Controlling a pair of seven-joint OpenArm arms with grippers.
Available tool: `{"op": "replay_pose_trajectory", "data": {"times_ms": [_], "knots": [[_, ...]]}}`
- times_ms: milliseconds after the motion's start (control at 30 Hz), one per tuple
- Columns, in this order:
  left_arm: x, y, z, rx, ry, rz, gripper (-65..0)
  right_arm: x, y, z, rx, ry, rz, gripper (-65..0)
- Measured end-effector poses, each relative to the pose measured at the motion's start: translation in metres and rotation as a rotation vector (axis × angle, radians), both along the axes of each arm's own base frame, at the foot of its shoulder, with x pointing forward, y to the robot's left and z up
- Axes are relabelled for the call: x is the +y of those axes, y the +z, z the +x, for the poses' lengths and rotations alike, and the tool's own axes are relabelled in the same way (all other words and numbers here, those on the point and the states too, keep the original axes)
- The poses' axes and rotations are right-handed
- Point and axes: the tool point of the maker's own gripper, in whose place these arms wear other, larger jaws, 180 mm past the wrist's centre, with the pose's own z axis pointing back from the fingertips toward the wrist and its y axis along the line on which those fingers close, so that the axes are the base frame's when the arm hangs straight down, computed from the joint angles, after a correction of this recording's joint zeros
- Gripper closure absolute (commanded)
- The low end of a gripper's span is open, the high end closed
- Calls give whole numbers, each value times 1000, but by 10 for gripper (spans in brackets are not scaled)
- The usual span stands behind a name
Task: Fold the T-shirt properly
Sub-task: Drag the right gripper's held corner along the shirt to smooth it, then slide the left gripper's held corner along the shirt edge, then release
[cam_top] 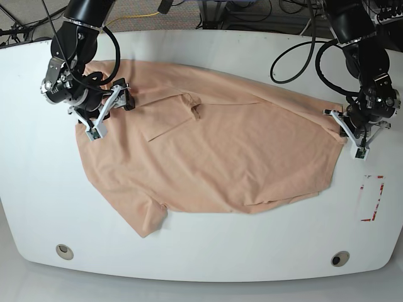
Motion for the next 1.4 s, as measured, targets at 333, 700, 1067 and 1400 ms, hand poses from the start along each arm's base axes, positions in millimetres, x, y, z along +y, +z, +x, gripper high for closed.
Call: {"op": "replay_pose_trajectory", "data": {"times_ms": [333, 700, 1067, 1400], "knots": [[4, 1, -1, 4, 0, 11, 0, 19, -1, -15, 29, 26, 113, -444], [5, -1, -3, 10, 0, 13, 0, 21, 0, -16, 24, 28, 124, -24], [4, 5, 8, -13, 7, 4, 0, 16, 7, -15, 4, 27, 105, 0], [5, -19, 23, 46, 41, -81, 0, 5, 15, -7, -29, 29, 74, 0]]}}
